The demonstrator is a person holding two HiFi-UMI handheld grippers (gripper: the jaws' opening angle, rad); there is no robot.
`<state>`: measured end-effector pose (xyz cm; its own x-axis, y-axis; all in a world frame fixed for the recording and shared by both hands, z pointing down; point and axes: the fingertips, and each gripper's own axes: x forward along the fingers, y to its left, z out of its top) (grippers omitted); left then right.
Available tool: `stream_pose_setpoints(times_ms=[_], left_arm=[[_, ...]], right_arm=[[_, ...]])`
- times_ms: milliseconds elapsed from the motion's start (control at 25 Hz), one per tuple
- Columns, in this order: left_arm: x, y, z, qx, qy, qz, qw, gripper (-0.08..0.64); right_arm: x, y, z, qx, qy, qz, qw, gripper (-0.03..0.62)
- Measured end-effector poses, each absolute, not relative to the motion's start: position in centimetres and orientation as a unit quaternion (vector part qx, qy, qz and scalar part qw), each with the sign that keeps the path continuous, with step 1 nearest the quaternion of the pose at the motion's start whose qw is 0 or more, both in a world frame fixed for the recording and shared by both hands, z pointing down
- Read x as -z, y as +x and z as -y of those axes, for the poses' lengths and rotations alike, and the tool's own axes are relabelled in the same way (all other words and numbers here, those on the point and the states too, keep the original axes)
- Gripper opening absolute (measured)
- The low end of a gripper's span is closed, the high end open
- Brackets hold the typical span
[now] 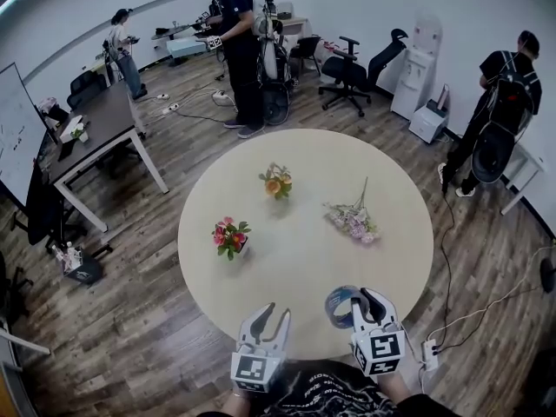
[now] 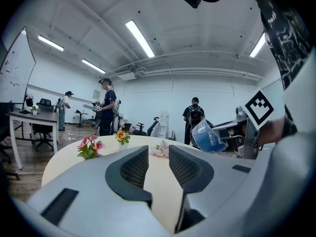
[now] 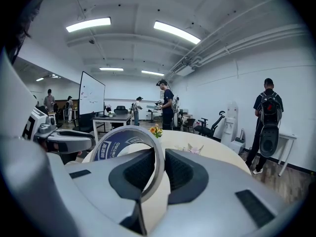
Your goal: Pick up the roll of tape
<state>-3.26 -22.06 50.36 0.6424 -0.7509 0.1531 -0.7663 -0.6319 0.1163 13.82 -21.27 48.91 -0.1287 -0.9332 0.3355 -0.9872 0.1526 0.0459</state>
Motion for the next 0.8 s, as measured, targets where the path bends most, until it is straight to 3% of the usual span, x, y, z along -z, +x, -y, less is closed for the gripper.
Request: stream_pose_setpoints(times_ms=[360, 520, 800], left_arm=[[-50.0, -3.6, 21.8, -0.043, 0.906, 0.414, 0.078, 0.033], [-49.3, -3.4, 22.1, -0.021, 0.91, 0.41, 0.061, 0.021], [-50.2, -4.1, 22.1, -0.033, 0.905, 0.411, 0.101, 0.021]], right_arm=[[-49.2, 13.1, 21.1, -0.094, 0.641, 0.748, 0.146, 0.072], [-49.2, 12.6, 21.3, -0.091, 0.637, 0.752, 0.14, 0.072], [-49.3, 12.3, 21.1, -0.09, 0.636, 0.754, 0.139, 0.07]])
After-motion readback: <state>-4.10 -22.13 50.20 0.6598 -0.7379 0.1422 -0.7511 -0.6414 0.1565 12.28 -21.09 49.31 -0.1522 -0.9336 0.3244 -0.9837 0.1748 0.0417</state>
